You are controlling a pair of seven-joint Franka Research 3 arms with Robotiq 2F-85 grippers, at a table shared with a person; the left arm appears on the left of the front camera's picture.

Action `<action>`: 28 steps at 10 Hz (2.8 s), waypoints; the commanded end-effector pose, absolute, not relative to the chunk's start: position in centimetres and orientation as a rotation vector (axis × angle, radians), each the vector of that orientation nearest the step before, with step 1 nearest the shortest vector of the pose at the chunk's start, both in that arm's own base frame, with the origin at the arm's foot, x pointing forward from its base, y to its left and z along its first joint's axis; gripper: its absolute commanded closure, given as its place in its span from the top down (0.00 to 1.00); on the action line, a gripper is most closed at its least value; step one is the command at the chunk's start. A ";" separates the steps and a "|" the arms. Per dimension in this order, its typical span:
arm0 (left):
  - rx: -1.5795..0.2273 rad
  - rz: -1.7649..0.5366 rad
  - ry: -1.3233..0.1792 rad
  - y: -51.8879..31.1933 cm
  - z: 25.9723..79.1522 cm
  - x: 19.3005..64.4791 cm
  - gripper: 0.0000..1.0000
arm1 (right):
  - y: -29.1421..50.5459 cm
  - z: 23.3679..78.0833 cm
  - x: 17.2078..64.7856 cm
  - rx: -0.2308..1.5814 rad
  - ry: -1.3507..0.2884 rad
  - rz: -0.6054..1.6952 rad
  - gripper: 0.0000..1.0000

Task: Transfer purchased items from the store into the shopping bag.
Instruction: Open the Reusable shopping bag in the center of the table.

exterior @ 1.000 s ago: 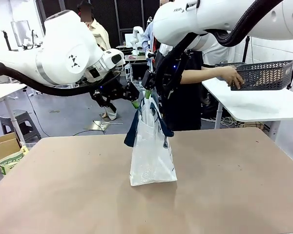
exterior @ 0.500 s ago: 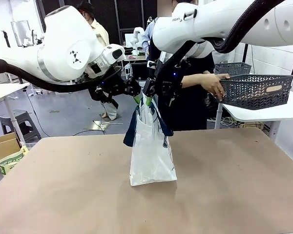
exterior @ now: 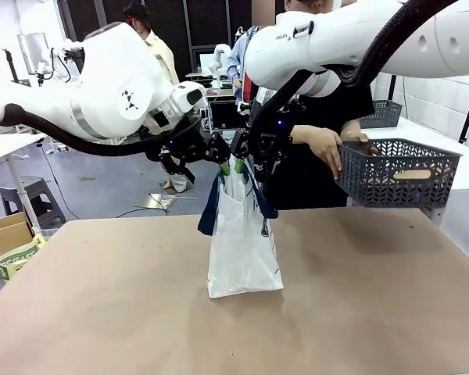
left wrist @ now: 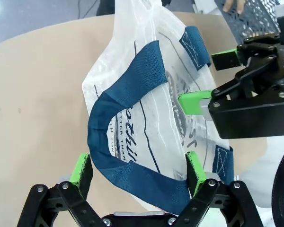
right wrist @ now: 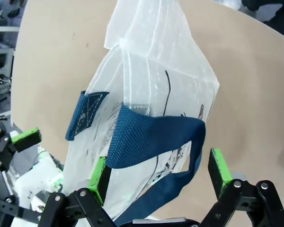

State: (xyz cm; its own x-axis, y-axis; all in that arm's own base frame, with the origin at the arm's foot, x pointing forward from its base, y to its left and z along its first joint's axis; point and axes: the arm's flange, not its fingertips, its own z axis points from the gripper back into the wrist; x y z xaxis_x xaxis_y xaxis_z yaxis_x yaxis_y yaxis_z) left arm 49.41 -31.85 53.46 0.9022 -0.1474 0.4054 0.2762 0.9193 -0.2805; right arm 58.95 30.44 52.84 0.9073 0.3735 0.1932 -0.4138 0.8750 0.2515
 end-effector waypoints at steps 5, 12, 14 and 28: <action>-0.342 -0.221 -0.373 -32.1 52.6 50.1 1.00 | 31.6 52.6 59.6 0.292 -0.089 0.438 1.00; -0.323 -0.178 -0.381 -31.0 52.7 50.0 0.00 | 31.5 52.0 57.8 0.301 -0.010 0.482 0.00; -0.311 -0.167 -0.391 -30.2 52.8 49.7 0.00 | 30.8 52.3 56.8 0.247 -0.003 0.503 0.00; -0.219 -0.099 -0.422 -24.6 53.0 46.4 0.00 | 25.5 53.1 55.8 0.105 -0.136 0.813 0.00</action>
